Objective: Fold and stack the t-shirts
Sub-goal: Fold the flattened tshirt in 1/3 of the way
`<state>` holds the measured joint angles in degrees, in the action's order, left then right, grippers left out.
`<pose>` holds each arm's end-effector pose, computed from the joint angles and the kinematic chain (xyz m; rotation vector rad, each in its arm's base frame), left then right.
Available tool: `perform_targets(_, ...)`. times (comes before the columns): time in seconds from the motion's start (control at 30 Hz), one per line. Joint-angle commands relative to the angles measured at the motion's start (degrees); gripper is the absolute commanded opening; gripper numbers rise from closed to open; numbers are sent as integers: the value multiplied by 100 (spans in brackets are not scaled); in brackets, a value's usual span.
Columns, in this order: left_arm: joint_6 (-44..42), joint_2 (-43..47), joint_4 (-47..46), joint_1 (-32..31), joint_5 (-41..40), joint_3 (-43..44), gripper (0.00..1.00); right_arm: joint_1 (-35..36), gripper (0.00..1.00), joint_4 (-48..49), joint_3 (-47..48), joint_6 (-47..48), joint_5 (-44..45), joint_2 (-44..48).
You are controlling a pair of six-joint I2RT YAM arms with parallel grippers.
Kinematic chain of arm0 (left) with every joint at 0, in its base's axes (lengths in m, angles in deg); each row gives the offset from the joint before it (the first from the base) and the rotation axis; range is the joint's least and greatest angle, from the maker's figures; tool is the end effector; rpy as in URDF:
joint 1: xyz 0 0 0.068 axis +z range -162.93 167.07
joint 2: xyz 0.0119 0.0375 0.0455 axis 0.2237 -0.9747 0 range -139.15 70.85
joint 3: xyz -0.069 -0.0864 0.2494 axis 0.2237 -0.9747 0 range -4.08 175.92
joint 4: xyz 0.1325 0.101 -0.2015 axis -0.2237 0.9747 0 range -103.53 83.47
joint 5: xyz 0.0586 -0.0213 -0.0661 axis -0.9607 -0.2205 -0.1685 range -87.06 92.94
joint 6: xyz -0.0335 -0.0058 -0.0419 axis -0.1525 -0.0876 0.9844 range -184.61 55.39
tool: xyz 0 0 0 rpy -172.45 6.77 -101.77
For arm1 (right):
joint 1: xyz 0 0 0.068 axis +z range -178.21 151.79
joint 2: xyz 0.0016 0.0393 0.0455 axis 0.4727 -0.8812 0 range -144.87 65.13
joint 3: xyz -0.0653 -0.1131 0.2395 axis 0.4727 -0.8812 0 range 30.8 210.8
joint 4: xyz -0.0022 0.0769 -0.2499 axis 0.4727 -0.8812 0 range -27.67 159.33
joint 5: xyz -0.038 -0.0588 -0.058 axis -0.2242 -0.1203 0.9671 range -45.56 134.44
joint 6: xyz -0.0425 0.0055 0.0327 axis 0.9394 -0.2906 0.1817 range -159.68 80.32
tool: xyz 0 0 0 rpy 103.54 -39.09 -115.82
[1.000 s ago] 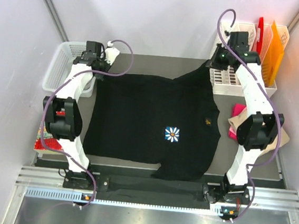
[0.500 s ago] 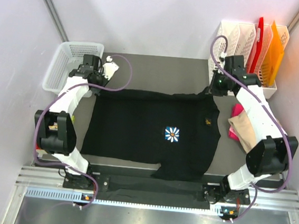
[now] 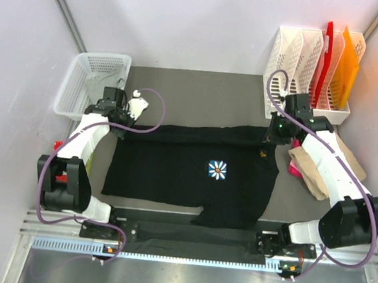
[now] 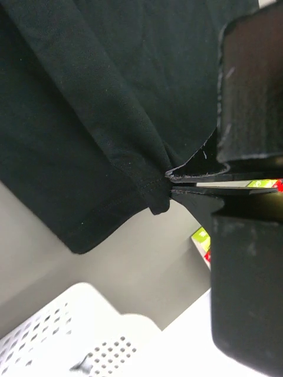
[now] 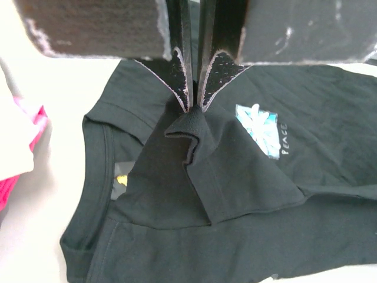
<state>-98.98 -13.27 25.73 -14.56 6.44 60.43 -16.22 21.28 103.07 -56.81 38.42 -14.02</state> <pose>0.3003 -0.0107 0.2566 0.8248 2.4665 0.1279 0.2766 0.0626 0.3135 0.0721 2.5542 0.3329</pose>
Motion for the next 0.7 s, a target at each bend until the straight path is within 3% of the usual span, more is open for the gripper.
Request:
perform_targets(0.0, 71, 308, -33, 5, -43, -210, 0, 49, 0, 68, -247, 16, 48, 401)
perform_targets(0.2, 167, 414, -59, 5, -61, -570, 3, 163, 0, -64, -827, -141, -118, 620)
perform_targets(0.3, 176, 431, -77, 5, -96, -772, 12, 277, 13, -187, -1196, -212, -276, 673)
perform_targets(0.4, 176, 414, -86, 5, -192, -878, 32, 366, 24, -318, -1539, -256, -400, 691)
perform_targets(0.43, 168, 414, -94, 5, -227, -931, 54, 383, 35, -441, -1584, -248, -382, 700)
perform_targets(0.47, 176, 414, -112, 5, -297, -958, 62, 374, 39, -503, -1637, -247, -365, 717)
perform_targets(0.53, 185, 440, -130, 13, -298, -1002, 73, 374, 51, -669, -1611, -212, -251, 752)
perform_targets(0.67, 211, 440, -130, 13, -298, -906, 91, 374, 56, -837, -1164, -142, -31, 604)
